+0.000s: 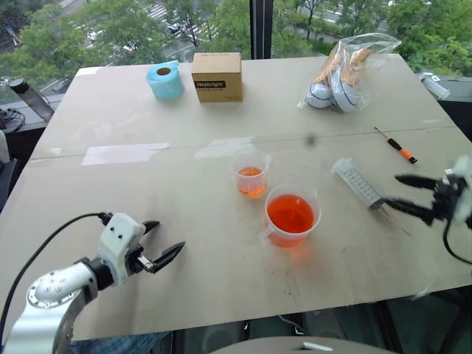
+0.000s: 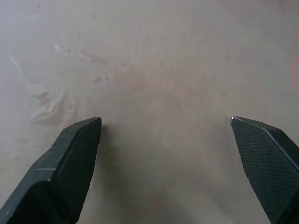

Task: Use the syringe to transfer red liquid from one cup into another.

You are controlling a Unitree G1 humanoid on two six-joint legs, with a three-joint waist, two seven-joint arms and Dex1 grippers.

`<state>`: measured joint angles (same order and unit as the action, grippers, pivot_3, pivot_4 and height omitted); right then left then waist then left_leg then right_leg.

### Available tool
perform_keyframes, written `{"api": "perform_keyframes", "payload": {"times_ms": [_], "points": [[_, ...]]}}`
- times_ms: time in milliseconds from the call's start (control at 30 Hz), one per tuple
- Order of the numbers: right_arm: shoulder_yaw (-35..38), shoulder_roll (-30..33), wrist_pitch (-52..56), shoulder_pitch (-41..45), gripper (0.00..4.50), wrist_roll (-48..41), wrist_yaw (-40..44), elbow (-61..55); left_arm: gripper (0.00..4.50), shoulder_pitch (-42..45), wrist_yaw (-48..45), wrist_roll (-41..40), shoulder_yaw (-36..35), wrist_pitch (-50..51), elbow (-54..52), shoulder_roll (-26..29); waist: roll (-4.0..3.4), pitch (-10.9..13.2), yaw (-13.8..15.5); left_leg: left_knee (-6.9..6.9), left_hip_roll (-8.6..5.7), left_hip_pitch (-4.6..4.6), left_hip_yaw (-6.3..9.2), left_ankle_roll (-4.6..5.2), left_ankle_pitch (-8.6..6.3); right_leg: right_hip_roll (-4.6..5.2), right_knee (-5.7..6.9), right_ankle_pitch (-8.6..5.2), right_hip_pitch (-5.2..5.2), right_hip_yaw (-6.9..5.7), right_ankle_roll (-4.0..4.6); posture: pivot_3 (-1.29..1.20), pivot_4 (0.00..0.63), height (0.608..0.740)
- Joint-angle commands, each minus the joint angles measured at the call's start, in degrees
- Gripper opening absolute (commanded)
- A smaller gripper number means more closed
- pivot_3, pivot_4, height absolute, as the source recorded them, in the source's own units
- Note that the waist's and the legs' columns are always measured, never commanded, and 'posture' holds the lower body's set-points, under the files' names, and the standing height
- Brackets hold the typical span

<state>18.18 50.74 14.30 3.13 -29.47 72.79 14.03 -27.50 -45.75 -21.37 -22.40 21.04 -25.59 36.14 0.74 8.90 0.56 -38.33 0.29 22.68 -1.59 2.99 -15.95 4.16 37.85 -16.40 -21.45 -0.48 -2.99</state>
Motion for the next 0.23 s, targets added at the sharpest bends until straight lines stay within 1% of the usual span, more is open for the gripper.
{"api": "perform_keyframes", "payload": {"times_ms": [33,67,167,233], "points": [[3.82,-0.41,-7.87,-3.81,4.41,0.90,2.57,2.32,4.50,-3.66,1.22,1.27,-0.60,-4.19,-2.07,-2.24,-0.09,-0.05,-0.26,0.01,0.01,-0.21,-0.01,0.01,-0.02,0.03,-0.02,-0.04,0.17,0.02,0.08,0.00,0.150,0.740],[4.23,-1.10,-9.48,-4.70,4.41,0.44,3.46,2.79,4.50,-4.60,1.23,1.33,-0.25,-4.99,-2.36,-2.82,-0.15,-0.13,-0.44,0.01,0.01,-0.26,0.00,0.01,-0.02,0.05,-0.01,-0.11,0.21,0.03,0.19,0.00,0.150,0.740],[5.15,-3.14,-9.80,-6.07,4.41,-1.84,4.45,2.21,4.50,-5.60,1.14,0.75,0.41,-5.58,-2.65,-3.64,-0.24,-0.22,-1.02,-0.01,0.01,-0.34,-0.01,0.01,-0.02,0.06,0.01,-0.11,0.25,0.08,0.24,0.00,0.150,0.740],[4.46,-3.48,-11.30,-6.59,4.41,-0.64,4.36,1.99,4.50,-5.31,0.79,-0.80,0.31,-4.72,-3.25,-3.60,-0.27,-0.23,-1.14,-0.01,0.01,-0.31,-0.01,0.01,-0.02,0.06,0.00,-0.11,0.24,0.07,0.23,0.00,0.150,0.740]]}}
